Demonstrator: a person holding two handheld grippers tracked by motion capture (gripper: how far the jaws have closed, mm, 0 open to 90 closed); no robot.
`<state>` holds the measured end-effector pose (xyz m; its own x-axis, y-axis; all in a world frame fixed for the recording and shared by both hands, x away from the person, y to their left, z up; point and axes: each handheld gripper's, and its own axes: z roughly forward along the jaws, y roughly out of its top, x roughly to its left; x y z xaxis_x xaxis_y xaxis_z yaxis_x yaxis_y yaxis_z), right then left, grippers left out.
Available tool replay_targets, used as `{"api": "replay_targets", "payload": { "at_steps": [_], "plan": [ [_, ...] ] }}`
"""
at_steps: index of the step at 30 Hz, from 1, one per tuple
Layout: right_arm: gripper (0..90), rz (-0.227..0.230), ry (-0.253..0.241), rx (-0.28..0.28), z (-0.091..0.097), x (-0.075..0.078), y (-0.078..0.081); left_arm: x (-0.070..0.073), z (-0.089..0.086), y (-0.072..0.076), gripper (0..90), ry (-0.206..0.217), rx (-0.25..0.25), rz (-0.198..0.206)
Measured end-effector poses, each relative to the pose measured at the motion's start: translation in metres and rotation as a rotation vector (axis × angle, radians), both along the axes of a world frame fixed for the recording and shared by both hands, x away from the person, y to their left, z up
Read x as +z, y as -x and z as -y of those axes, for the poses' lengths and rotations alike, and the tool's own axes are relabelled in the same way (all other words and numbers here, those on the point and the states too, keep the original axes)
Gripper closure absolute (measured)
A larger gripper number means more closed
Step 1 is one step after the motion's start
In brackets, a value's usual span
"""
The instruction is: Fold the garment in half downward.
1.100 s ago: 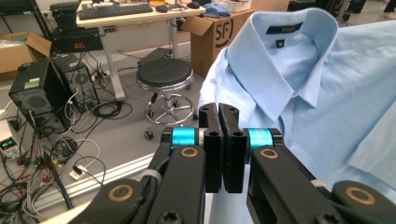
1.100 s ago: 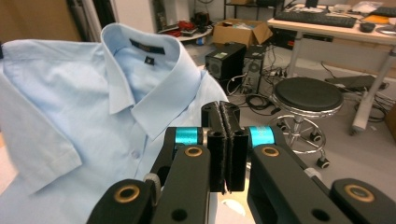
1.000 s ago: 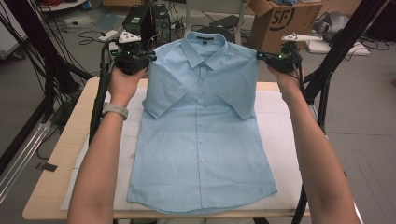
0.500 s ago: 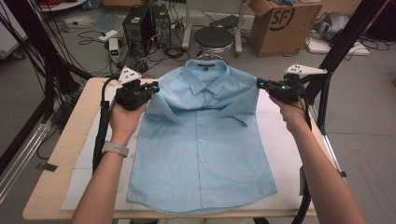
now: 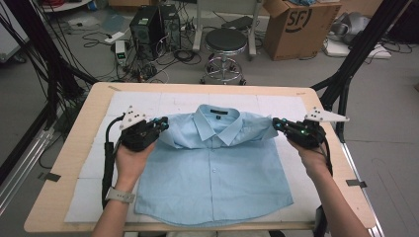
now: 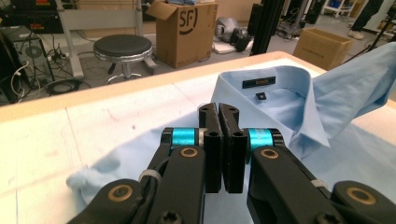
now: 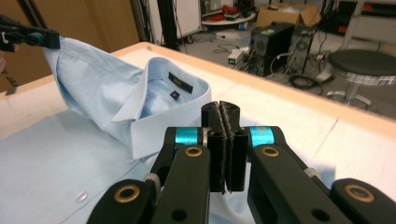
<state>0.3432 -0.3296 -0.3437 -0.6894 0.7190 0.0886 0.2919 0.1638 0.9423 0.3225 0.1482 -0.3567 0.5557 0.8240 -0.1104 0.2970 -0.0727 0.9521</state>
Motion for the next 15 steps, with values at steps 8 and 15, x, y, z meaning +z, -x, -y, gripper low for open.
{"api": "replay_targets", "payload": {
  "at_steps": [8, 15],
  "plan": [
    [89.8, -0.016, 0.073, 0.011, 0.007, -0.022, 0.035, -0.022, -0.006, 0.031, 88.6, 0.007, -0.019, -0.014],
    [89.8, -0.019, 0.093, 0.038, 0.016, -0.039, 0.059, -0.039, -0.019, 0.057, 88.5, 0.034, -0.013, -0.027]
  ]
}}
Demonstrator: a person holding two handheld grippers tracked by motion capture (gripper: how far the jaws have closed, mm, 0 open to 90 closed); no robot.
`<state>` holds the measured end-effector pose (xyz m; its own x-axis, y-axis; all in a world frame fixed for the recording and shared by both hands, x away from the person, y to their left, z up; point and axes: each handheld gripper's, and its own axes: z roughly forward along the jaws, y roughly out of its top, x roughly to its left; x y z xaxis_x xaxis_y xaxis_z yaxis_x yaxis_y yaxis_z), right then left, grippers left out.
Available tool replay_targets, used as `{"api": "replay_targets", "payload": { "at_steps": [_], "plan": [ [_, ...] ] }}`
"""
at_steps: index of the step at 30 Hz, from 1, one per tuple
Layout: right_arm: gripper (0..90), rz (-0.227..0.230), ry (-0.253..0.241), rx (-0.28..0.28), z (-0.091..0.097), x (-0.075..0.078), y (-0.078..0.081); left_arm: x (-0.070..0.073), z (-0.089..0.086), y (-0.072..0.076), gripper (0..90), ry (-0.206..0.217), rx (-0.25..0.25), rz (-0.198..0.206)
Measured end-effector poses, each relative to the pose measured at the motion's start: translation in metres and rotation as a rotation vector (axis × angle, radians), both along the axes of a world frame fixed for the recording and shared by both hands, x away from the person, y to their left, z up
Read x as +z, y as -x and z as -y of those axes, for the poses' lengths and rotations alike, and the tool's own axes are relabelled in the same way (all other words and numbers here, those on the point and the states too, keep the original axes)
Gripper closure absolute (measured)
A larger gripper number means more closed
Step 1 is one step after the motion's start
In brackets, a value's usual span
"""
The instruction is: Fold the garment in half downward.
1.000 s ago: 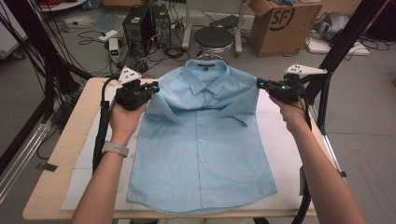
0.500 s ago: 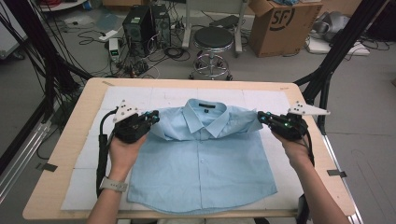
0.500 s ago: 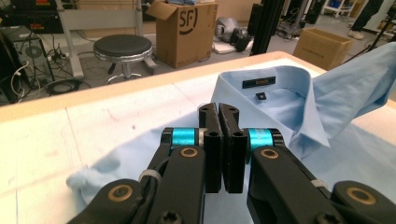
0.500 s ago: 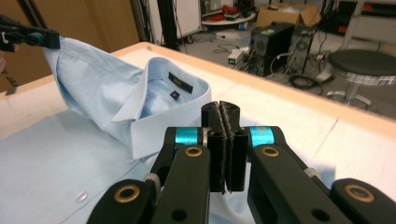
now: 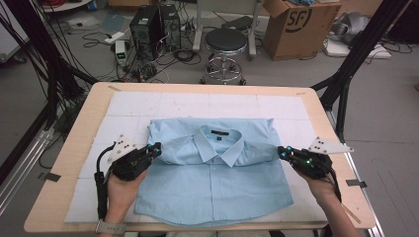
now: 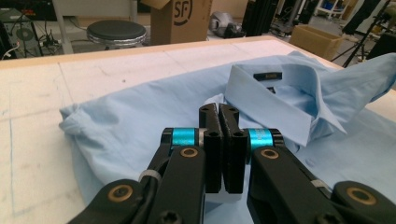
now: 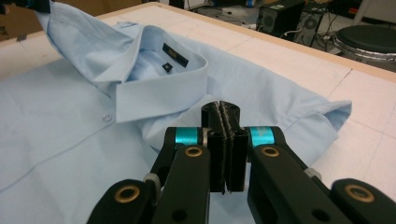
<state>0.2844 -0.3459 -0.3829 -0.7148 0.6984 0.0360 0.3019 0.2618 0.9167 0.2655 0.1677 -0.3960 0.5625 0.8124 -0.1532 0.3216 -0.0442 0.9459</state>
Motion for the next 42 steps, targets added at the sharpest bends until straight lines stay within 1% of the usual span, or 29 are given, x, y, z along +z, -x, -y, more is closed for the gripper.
{"api": "replay_targets", "payload": {
  "at_steps": [2, 6, 8, 10, 11, 12, 14, 17, 18, 19, 22, 25, 27, 28, 30, 31, 33, 34, 36, 37, 39, 40, 41, 42],
  "plan": [
    [89.8, -0.013, 0.004, 0.012, 0.002, -0.006, 0.007, -0.004, -0.003, 0.007, 88.5, 0.0, 0.004, -0.007],
    [89.8, -0.022, 0.027, 0.021, 0.004, -0.014, 0.018, -0.01, -0.008, 0.019, 88.5, 0.002, -0.003, -0.023],
    [89.9, -0.021, 0.039, 0.024, 0.004, -0.018, 0.025, -0.013, -0.008, 0.025, 88.6, -0.011, -0.006, -0.031],
    [89.8, -0.024, 0.065, 0.022, 0.004, -0.021, 0.031, -0.015, -0.009, 0.03, 88.5, -0.017, -0.006, -0.037],
    [89.8, -0.024, 0.07, 0.02, 0.005, -0.023, 0.033, -0.016, -0.011, 0.033, 88.5, -0.023, -0.006, -0.041],
    [89.9, -0.034, 0.074, 0.02, 0.006, -0.025, 0.036, -0.018, -0.013, 0.036, 88.5, -0.02, 0.002, -0.041],
    [89.8, -0.039, 0.092, 0.017, 0.009, -0.029, 0.04, -0.022, -0.016, 0.042, 88.5, -0.025, -0.004, -0.051],
    [89.8, -0.052, 0.101, 0.011, 0.013, -0.035, 0.045, -0.03, -0.02, 0.05, 88.6, -0.021, 0.003, -0.079],
    [89.9, -0.059, 0.102, 0.012, 0.014, -0.037, 0.047, -0.032, -0.022, 0.054, 88.5, -0.029, 0.003, -0.083],
    [89.9, -0.059, 0.106, 0.012, 0.016, -0.039, 0.049, -0.032, -0.022, 0.056, 88.5, -0.023, 0.006, -0.087],
    [89.8, -0.063, 0.116, 0.017, 0.018, -0.042, 0.055, -0.036, -0.024, 0.065, 88.5, -0.03, -0.005, -0.091],
    [89.8, -0.067, 0.134, 0.021, 0.018, -0.045, 0.062, -0.041, -0.025, 0.069, 88.4, -0.049, -0.002, -0.107],
    [89.8, -0.074, 0.137, 0.021, 0.019, -0.047, 0.065, -0.044, -0.027, 0.071, 88.4, -0.046, 0.002, -0.126],
    [89.9, -0.076, 0.139, 0.019, 0.02, -0.049, 0.067, -0.045, -0.028, 0.072, 88.5, -0.052, 0.002, -0.129],
    [89.8, -0.078, 0.139, 0.016, 0.022, -0.052, 0.07, -0.048, -0.031, 0.072, 88.5, -0.052, 0.006, -0.137],
    [89.8, -0.088, 0.139, 0.016, 0.023, -0.053, 0.071, -0.049, -0.032, 0.071, 88.5, -0.051, 0.008, -0.144],
    [89.8, -0.096, 0.126, 0.013, 0.024, -0.056, 0.071, -0.049, -0.032, 0.07, 88.4, -0.041, 0.008, -0.144],
    [89.8, -0.095, 0.124, 0.01, 0.025, -0.056, 0.071, -0.048, -0.032, 0.07, 88.4, -0.048, 0.008, -0.141],
    [89.6, -0.095, 0.112, 0.009, 0.025, -0.056, 0.071, -0.048, -0.031, 0.069, 88.3, -0.043, 0.011, -0.142],
    [89.5, -0.083, 0.109, 0.012, 0.026, -0.055, 0.071, -0.048, -0.032, 0.069, 88.2, -0.051, 0.013, -0.14],
    [87.5, -0.075, 0.098, 0.005, 0.027, -0.053, 0.071, -0.048, -0.033, 0.068, 87.6, -0.039, 0.019, -0.148],
    [84.2, -0.078, 0.088, 0.005, 0.027, -0.052, 0.07, -0.049, -0.034, 0.068, 86.0, -0.037, 0.024, -0.147],
    [75.9, -0.078, 0.082, 0.002, 0.029, -0.051, 0.07, -0.049, -0.034, 0.068, 79.0, -0.021, 0.03, -0.138],
    [66.3, -0.075, 0.076, -0.009, 0.03, -0.049, 0.07, -0.048, -0.036, 0.068, 66.9, -0.009, 0.03, -0.136]
  ]
}}
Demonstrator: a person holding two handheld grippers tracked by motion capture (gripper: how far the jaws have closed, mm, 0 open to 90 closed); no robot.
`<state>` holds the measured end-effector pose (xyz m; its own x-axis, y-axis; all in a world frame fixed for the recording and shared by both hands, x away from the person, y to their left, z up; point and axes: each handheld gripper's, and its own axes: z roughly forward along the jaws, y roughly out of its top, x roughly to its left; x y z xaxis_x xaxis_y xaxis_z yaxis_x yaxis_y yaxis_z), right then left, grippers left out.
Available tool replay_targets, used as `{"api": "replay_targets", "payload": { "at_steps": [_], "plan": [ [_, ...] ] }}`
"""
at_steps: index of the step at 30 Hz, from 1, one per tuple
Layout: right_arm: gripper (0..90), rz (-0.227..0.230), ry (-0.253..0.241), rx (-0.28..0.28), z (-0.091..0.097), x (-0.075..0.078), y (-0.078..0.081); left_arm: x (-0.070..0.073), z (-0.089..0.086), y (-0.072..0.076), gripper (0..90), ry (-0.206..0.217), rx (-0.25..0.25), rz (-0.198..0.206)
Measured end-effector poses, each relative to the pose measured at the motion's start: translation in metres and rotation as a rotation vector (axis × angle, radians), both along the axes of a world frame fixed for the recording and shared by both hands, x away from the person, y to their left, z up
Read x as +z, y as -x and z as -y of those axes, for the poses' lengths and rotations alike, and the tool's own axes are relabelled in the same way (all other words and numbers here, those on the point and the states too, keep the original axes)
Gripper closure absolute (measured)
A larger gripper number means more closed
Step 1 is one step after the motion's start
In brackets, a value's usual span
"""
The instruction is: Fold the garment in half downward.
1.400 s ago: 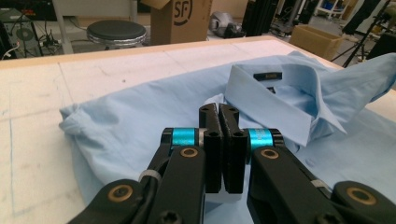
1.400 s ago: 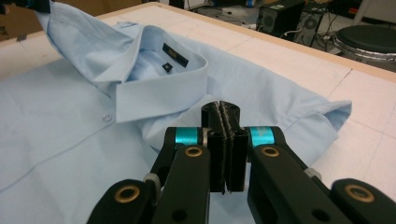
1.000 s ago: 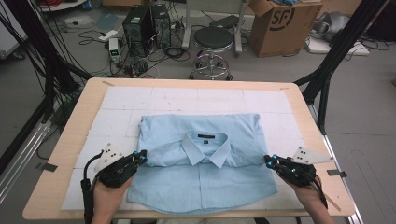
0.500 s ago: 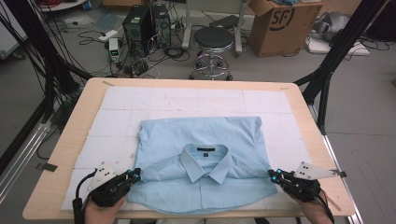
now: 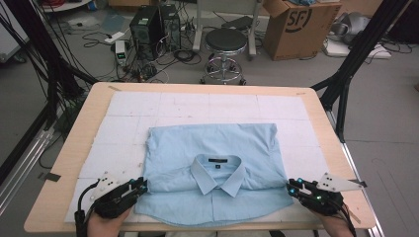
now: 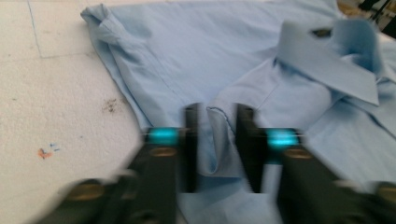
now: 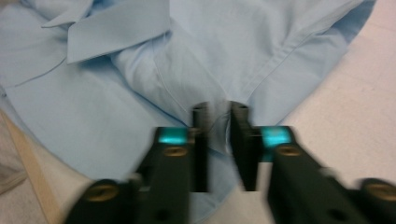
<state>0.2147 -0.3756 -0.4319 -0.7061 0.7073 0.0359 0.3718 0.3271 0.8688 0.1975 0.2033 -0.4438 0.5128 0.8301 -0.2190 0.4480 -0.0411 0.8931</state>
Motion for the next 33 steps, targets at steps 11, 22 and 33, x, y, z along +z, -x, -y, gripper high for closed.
{"api": "replay_targets", "payload": {
  "at_steps": [11, 22, 33],
  "plan": [
    [13.9, 0.017, -0.023, 0.036, -0.035, 0.034, -0.036, 0.03, 0.013, -0.031, 1.6, 0.002, -0.059, 0.25],
    [17.4, -0.098, -0.02, 0.026, -0.106, 0.042, -0.104, 0.039, 0.008, -0.091, 1.6, 0.024, 0.018, 0.259],
    [89.7, -0.245, 0.051, 0.121, -0.135, 0.031, -0.156, 0.041, -0.003, -0.084, 1.6, -0.001, 0.02, 0.29]
  ]
}}
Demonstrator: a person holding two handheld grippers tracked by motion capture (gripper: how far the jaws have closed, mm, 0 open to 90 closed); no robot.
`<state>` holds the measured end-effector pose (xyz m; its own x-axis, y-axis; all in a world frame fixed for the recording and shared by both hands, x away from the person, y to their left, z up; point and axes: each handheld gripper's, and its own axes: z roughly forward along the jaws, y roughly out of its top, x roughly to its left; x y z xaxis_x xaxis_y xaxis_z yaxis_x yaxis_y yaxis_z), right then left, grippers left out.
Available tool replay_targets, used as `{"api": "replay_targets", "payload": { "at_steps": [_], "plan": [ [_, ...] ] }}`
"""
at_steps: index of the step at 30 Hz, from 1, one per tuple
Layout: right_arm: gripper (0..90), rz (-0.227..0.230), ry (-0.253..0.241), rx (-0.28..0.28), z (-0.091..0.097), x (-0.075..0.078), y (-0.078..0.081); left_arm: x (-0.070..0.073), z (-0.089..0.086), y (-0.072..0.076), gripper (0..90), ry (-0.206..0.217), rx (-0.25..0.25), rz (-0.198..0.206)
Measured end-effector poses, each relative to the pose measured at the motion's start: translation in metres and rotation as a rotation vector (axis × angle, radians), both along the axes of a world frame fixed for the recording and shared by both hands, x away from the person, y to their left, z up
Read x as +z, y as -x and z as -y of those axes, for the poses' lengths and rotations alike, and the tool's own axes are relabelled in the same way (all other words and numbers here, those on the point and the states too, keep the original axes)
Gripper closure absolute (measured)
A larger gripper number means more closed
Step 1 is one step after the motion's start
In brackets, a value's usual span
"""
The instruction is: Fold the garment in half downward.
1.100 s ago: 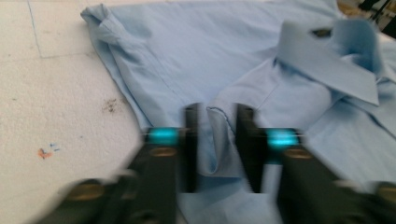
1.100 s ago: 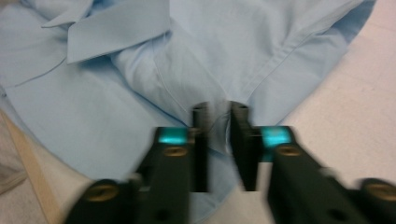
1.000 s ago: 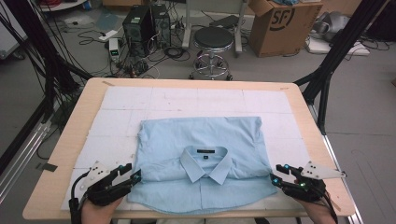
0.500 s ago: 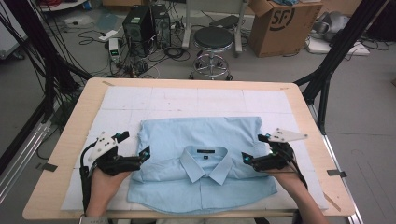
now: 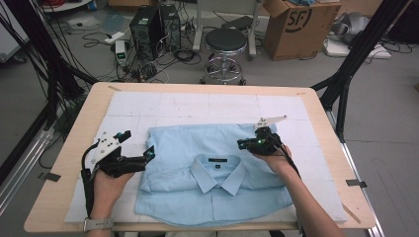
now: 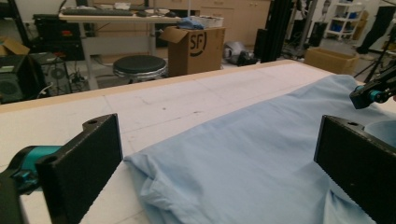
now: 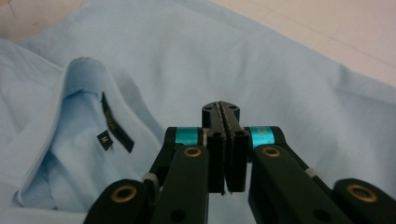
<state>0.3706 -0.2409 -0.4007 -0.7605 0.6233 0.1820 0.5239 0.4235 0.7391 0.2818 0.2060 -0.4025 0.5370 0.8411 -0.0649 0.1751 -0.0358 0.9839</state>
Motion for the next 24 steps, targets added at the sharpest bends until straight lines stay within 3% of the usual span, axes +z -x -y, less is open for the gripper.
{"api": "replay_targets", "payload": {
  "at_steps": [6, 12, 20, 24],
  "plan": [
    [90.0, -0.097, 0.048, 0.012, -0.003, -0.013, -0.009, -0.001, -0.009, 0.004, 1.7, 0.016, 0.015, 0.003],
    [90.0, -0.188, 0.026, 0.066, -0.009, -0.021, -0.009, -0.001, -0.006, 0.008, 1.7, 0.012, -0.019, 0.013],
    [90.0, -0.218, -0.028, 0.143, -0.009, -0.019, 0.013, -0.002, -0.006, 0.009, 1.7, 0.018, -0.011, 0.019],
    [90.0, -0.202, -0.066, 0.172, -0.006, -0.017, 0.03, -0.003, -0.005, 0.009, 1.6, 0.016, -0.007, 0.012]
  ]
}}
